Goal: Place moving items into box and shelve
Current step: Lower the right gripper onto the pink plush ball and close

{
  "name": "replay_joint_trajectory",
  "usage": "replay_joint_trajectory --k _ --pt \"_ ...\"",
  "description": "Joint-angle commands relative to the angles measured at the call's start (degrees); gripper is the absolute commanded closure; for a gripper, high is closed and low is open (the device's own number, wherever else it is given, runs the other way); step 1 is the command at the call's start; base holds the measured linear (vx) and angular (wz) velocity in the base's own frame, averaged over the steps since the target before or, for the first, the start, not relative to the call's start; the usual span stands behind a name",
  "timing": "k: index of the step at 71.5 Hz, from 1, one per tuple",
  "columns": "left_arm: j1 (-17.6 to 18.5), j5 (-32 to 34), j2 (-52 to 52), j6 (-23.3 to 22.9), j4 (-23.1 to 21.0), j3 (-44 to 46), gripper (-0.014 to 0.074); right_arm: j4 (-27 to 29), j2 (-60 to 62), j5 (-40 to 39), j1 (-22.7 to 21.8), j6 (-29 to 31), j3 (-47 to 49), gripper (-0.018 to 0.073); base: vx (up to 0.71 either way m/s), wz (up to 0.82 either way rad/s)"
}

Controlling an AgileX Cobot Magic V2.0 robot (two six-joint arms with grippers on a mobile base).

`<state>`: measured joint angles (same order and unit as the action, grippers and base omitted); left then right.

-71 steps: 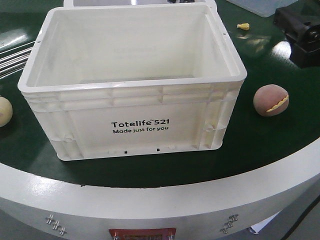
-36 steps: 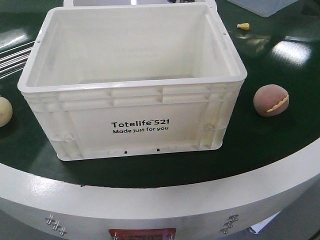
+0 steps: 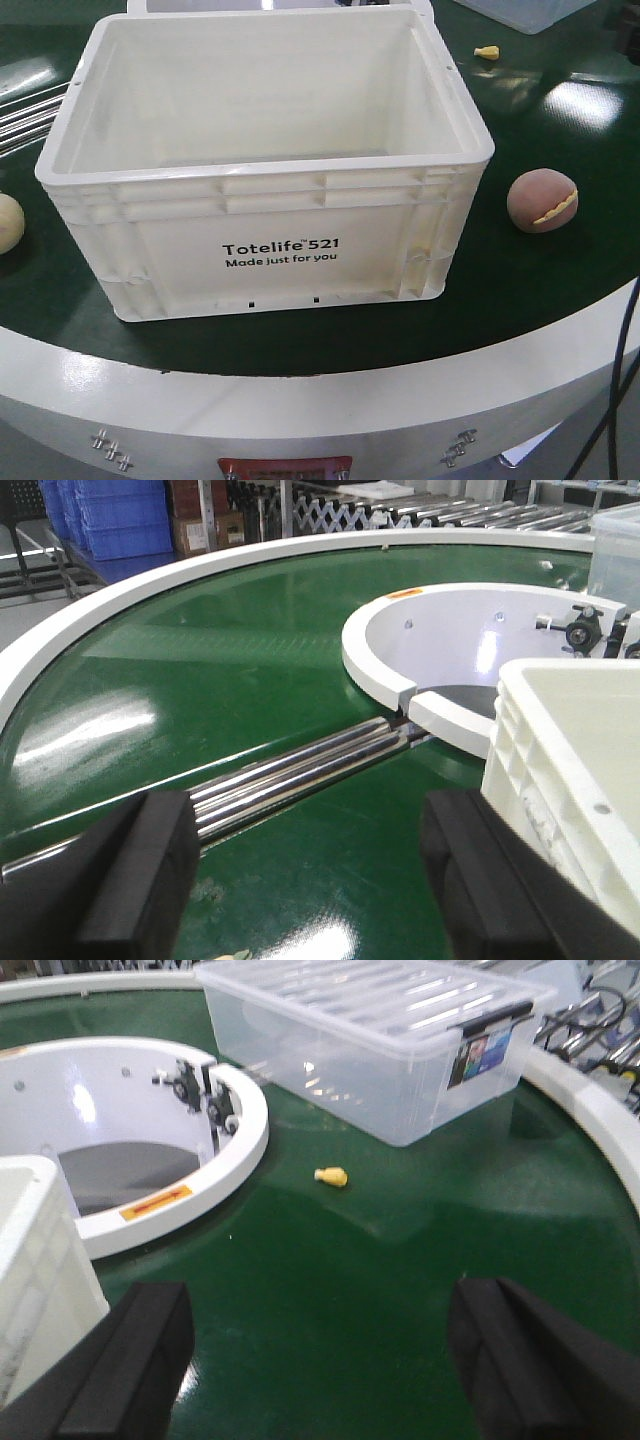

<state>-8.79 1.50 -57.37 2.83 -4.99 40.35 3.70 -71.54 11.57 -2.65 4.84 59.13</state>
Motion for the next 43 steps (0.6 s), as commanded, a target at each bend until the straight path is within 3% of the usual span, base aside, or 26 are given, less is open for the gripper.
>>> replay_joint_trajectory --k 1,43 --pt "0.0 5.3 0.2 -0.6 -0.3 2.1 0.0008 0.5 -2.3 -4.7 -0.4 -0.2 3.0 -0.0005 0.00 0.00" --pt "0.0 5.3 0.2 -0.5 -0.2 2.1 0.0008 3.2 -20.6 0.0 -0.4 -0.1 3.0 -0.0005 0.00 0.00"
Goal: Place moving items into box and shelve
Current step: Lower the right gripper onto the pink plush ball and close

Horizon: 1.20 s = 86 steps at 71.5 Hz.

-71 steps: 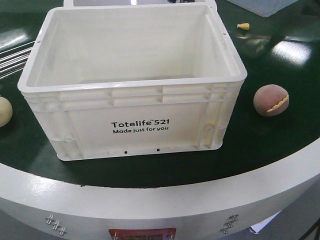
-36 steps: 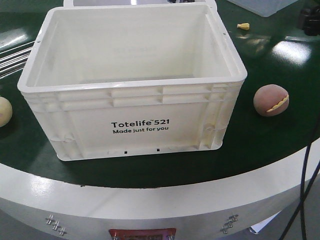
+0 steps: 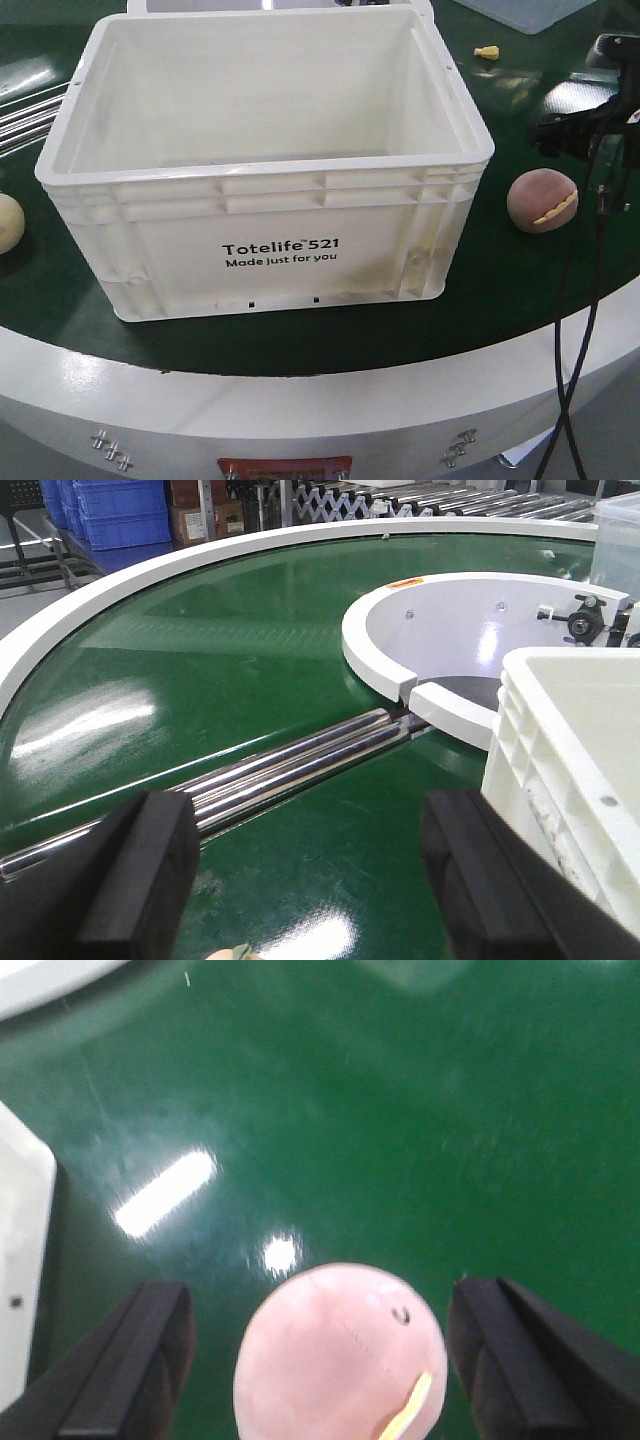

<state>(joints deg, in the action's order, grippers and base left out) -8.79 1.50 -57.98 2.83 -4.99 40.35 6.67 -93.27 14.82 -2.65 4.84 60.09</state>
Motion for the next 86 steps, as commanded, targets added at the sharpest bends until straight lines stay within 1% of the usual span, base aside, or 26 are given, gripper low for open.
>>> replay_joint_trajectory --k 1,12,25,37,42,47,52,53,54,65,86 --pt "0.0 5.3 0.8 -0.5 -0.2 2.1 0.0008 0.3 0.9 -3.2 -0.4 -0.1 2.0 -0.0005 0.00 0.00" --pt "0.0 5.3 0.8 -0.5 -0.2 2.1 0.0008 0.3 -1.4 -2.5 -0.4 -0.1 2.0 -0.0005 0.00 0.00" --pt "0.0 5.3 0.8 -0.5 -0.2 2.1 0.0008 0.3 -3.5 0.2 -0.4 -0.2 2.0 -0.0004 0.00 0.00" --pt "0.0 5.2 0.8 -0.5 -0.2 2.1 0.0008 0.3 -5.1 1.2 -0.4 -0.2 2.0 0.0023 0.00 0.00" --pt "0.0 5.2 0.8 -0.5 -0.2 2.1 0.0008 0.2 -5.5 1.8 -0.4 -0.2 2.0 0.0062 0.00 0.00" --pt "0.0 5.2 0.8 -0.5 -0.2 2.1 0.0008 0.2 -5.8 1.8 -0.4 -0.2 2.0 0.0133 0.00 0.00" --pt "0.0 5.2 0.8 -0.5 -0.2 2.1 0.0008 0.1 -6.0 1.8 -0.4 -0.2 2.0 0.0238 0.00 0.00" --pt "0.0 5.2 0.8 -0.5 -0.2 2.1 0.0008 0.1 -6.0 1.8 -0.4 -0.2 2.0 0.0274 0.00 0.00" --pt "0.0 5.2 0.8 -0.5 -0.2 2.1 0.0008 0.1 -6.0 1.8 -0.4 -0.2 2.0 0.0287 0.00 0.00" --pt "0.0 5.2 0.8 -0.5 -0.2 2.1 0.0008 0.1 -6.0 1.9 -0.5 -0.2 2.0 0.0573 0.00 0.00" --pt "0.0 5.0 0.8 -0.5 -0.2 2.1 0.0008 0.1 -6.0 2.2 -0.5 -0.2 2.0 0.0574 0.00 0.00"
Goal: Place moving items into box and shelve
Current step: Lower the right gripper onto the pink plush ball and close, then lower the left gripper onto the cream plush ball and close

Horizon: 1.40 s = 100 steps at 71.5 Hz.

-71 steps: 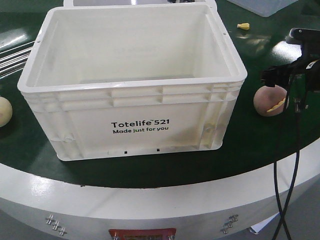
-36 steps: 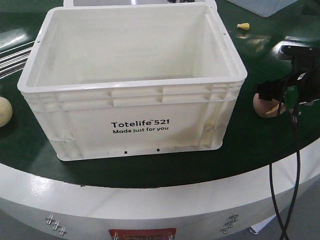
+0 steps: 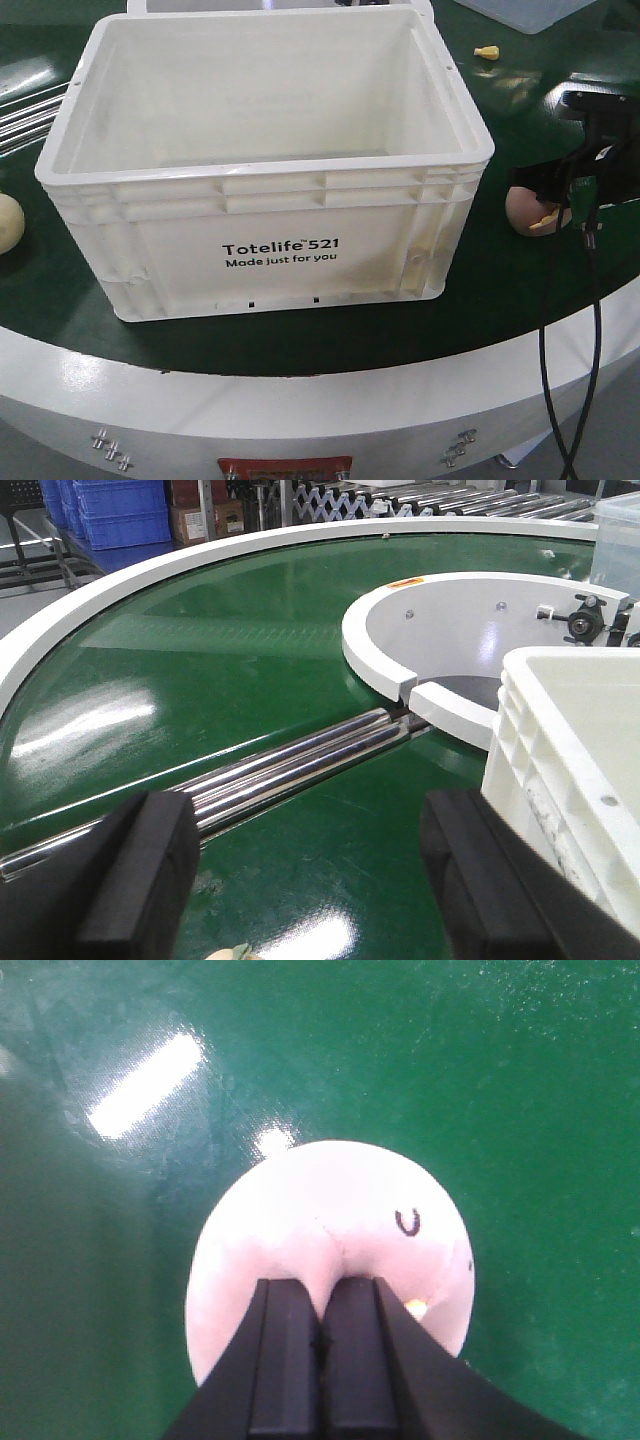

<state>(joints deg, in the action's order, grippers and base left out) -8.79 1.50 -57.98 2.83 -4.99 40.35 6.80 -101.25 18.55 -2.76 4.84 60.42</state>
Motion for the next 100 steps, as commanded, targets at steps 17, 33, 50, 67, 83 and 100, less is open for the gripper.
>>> replay_joint_trajectory --k 17,33,50,67,83,100 --pt "0.0 5.9 -1.7 -0.4 -0.2 2.1 0.0008 0.0 2.0 -1.4 -0.4 -0.2 1.7 0.0574 0.00 0.00" --pt "-2.3 8.4 -6.2 -0.5 -0.2 2.1 0.0008 0.0 2.0 -1.4 -0.4 0.0 1.7 0.0574 0.00 0.00" --pt "-4.3 9.6 -10.9 -0.5 -0.3 2.1 0.0008 -0.1 2.0 -1.7 -0.4 0.0 1.7 0.0574 0.00 0.00" --pt "-4.3 10.1 -16.8 -0.5 -0.2 2.1 0.0008 -0.3 2.0 -1.9 -0.4 0.1 1.7 0.0574 0.00 0.00" --pt "-4.3 11.3 -21.4 0.9 0.2 2.1 0.0008 -0.5 2.0 -1.9 -0.4 0.1 1.7 0.0574 0.00 0.00" --pt "-4.3 13.6 -26.3 3.0 0.2 2.1 0.0008 -0.5 2.0 -2.0 -0.4 0.1 1.7 0.0574 0.00 0.00"
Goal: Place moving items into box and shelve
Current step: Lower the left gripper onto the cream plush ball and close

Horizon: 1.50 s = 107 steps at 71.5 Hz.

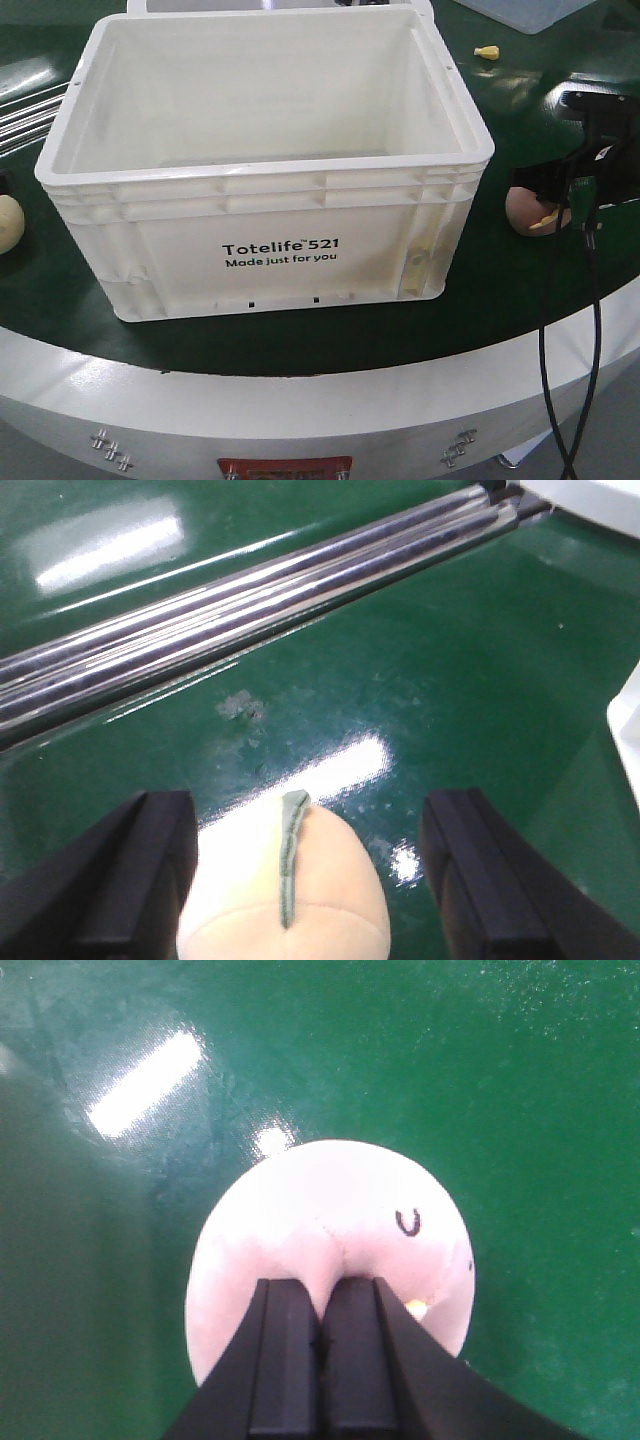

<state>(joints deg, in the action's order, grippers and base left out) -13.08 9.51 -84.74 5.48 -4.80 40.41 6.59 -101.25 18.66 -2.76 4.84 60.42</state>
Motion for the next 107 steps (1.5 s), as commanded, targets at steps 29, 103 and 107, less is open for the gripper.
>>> replay_joint_trajectory --k 29,103,107 --pt "0.0 8.6 -4.6 0.3 -0.1 2.0 0.0008 -0.3 2.0 -2.2 -0.4 0.1 1.5 0.0574 0.00 0.00" --pt "0.0 10.4 -15.7 -1.8 -0.5 2.0 0.0271 -0.3 2.0 -2.4 -0.4 0.1 1.5 0.0574 0.00 0.00" --pt "0.0 9.8 -15.8 -1.8 -0.5 2.0 0.0370 -0.3 2.0 -2.4 -0.4 0.1 1.5 0.0574 0.00 0.00"
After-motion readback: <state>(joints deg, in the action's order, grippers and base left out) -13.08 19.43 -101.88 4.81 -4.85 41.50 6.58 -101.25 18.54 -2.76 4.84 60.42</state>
